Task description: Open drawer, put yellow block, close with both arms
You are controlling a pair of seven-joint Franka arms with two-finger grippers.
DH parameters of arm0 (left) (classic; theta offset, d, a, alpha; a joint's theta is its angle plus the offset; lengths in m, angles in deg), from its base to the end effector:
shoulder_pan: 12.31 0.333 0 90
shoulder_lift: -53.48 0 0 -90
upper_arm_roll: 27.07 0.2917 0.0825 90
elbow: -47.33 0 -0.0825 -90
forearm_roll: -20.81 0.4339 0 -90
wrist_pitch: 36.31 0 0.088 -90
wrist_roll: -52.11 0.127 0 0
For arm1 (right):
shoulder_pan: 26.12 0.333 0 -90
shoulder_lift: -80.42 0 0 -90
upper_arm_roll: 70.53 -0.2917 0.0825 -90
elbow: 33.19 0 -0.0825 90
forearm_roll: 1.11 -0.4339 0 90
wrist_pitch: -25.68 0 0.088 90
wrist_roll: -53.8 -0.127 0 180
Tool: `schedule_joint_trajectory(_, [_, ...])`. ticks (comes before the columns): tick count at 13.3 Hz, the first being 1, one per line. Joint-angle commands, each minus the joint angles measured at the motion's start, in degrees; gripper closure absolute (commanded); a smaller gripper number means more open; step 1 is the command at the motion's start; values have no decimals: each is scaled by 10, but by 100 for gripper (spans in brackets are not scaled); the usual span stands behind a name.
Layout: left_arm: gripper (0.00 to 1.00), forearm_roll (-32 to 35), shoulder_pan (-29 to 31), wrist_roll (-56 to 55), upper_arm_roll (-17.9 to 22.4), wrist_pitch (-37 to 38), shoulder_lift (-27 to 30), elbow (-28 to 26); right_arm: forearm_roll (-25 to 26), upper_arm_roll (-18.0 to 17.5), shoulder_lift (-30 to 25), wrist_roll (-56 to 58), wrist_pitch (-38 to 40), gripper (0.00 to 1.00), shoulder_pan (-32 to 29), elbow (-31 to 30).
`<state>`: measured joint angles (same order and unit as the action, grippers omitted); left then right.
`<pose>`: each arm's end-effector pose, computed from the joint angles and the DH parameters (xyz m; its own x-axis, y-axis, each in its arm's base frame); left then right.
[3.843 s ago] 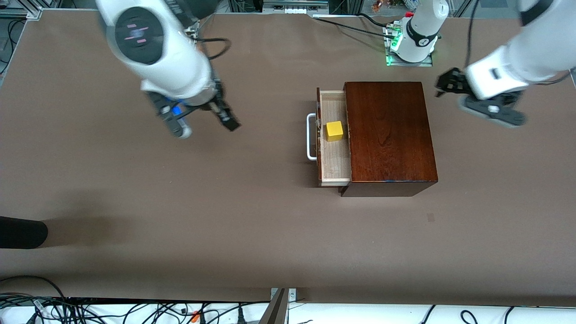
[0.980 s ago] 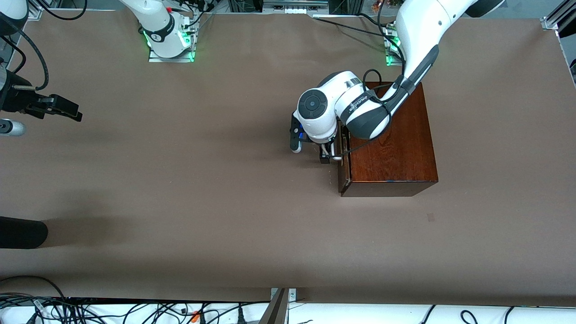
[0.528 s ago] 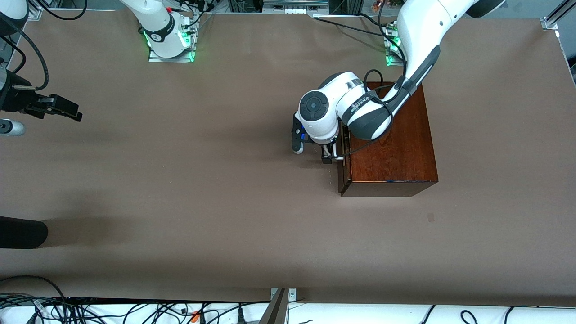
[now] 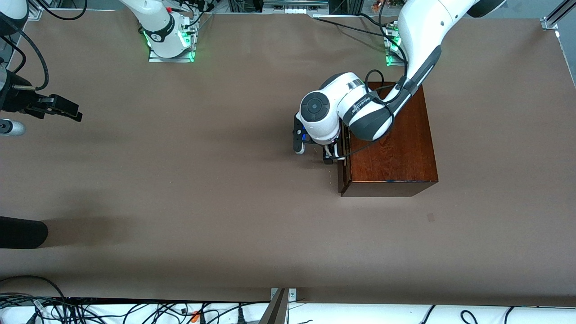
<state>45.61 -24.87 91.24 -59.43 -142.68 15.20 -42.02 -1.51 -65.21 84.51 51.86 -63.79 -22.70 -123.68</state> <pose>0.5389 -0.4340 0.2159 -0.0341 -0.9761 -0.2148 -0.9908 0.0049 0.1352 0.6182 -0.0182 0.5315 0.9938 -0.0671 -0.0887 -0.0672 -0.9977 0.0027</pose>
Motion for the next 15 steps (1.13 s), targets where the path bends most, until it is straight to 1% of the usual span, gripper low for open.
schedule_joint_trajectory(1, [0,15,6,13,1,18,19,1,2,-9,-5,-6,1,0,-8,1])
schedule_joint_trajectory(3, [0,-6,7,1,-3,17,29,8,2,-9,-5,-6,2,0,-8,0])
schedule_joint_trajectory(6, [0,-127,9,-44,-3,15,61,29,2,-9,-5,-6,2,0,-8,1])
schedule_joint_trajectory(8, [0,-194,26,-85,-3,19,92,31,2,-9,-5,-5,1,0,-8,0])
schedule_joint_trajectory(9, [0,-214,38,-115,-3,28,111,31,2,-9,-5,-5,2,0,-8,1])
schedule_joint_trajectory(11, [0,-216,71,-181,-2,87,151,31,2,-9,-5,-5,2,0,-8,1])
schedule_joint_trajectory(13, [0,-216,114,-235,-2,124,189,33,2,-9,-5,-6,1,0,-8,1])
schedule_joint_trajectory(15, [0,-211,154,-245,3,162,219,34,2,-9,-5,-6,1,0,-8,1])
